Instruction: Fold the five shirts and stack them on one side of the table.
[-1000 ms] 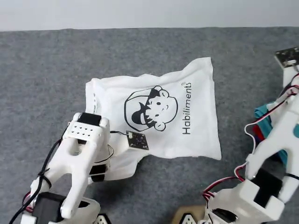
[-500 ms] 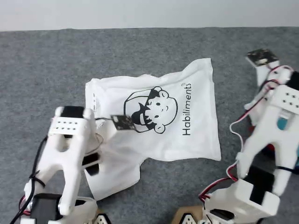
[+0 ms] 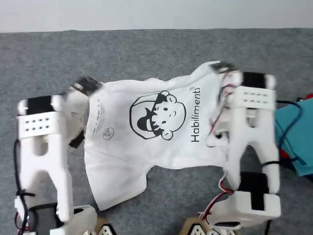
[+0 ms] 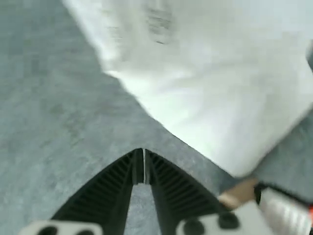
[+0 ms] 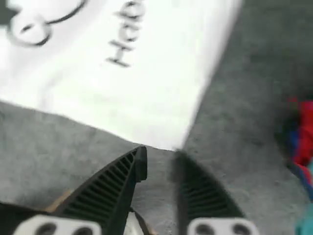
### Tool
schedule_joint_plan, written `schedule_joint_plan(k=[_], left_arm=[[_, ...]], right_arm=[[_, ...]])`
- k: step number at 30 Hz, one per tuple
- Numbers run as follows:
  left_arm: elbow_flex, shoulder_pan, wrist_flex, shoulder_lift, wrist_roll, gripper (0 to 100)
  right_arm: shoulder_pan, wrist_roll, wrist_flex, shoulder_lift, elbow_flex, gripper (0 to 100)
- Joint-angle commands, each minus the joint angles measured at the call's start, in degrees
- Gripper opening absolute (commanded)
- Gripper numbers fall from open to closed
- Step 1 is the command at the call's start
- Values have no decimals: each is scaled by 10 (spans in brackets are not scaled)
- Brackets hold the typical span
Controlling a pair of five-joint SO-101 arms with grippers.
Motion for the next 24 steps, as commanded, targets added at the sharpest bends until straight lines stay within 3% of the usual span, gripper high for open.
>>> schedule_joint_plan(k=[1,8,17,24], left_arm=[[-58,-29,-2,-39,69,3],[-40,-42,-5,-197,116,3],[181,-42,-127,-330,114,3],[248,-42,-172,-376,113,3]], right_arm=[[-33,-10,-21,-29,37,13],[-30,-49,-34,-35,57,9],[-28,-71,-253,14,167,9],[-23,-71,-364,134,147,9]])
